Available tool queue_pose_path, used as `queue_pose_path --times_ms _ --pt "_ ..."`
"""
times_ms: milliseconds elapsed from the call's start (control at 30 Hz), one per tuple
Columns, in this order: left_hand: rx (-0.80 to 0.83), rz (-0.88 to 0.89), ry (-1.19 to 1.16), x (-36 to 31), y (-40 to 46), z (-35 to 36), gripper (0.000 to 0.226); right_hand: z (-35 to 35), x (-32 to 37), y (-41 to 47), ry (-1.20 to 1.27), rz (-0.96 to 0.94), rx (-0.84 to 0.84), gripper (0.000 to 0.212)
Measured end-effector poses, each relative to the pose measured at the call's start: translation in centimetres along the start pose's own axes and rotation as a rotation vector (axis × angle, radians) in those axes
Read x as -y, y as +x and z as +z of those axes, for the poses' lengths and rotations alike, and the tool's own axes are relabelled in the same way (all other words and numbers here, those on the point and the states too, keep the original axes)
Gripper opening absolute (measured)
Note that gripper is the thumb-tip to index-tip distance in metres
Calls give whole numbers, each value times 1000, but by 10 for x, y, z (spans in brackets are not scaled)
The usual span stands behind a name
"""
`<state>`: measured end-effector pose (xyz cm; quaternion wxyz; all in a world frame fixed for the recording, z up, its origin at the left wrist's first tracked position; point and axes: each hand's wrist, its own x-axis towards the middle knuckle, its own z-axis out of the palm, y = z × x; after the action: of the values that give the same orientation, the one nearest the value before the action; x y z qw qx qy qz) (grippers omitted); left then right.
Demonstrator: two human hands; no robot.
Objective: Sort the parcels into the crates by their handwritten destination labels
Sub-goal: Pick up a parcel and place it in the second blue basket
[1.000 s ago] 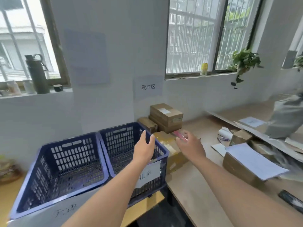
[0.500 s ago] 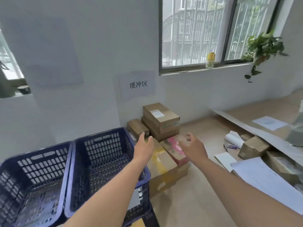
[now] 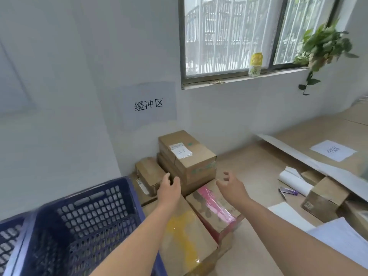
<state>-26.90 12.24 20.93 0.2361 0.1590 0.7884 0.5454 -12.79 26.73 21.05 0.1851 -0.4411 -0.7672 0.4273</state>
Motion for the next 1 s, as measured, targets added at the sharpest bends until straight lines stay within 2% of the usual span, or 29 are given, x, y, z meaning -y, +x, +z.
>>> queue_pose_path --times_ms 333,533,633,700,800,1000 --pt "70 -166 -110 12 133 32 65 38 6 146 249 167 -101 65" --pt "209 -204 -132 19 165 48 75 58 -2 185 373 219 -57 72" --pt "212 -224 -133 29 178 53 91 64 -8 191 428 237 -53 71" --pt "194 -219 -137 38 186 55 97 66 -12 191 473 257 -36 62" --pt "205 -207 -131 34 177 52 94 63 -15 179 492 247 -22 42" --pt "212 -172 -125 11 125 42 86 39 -16 131 528 217 -34 38"
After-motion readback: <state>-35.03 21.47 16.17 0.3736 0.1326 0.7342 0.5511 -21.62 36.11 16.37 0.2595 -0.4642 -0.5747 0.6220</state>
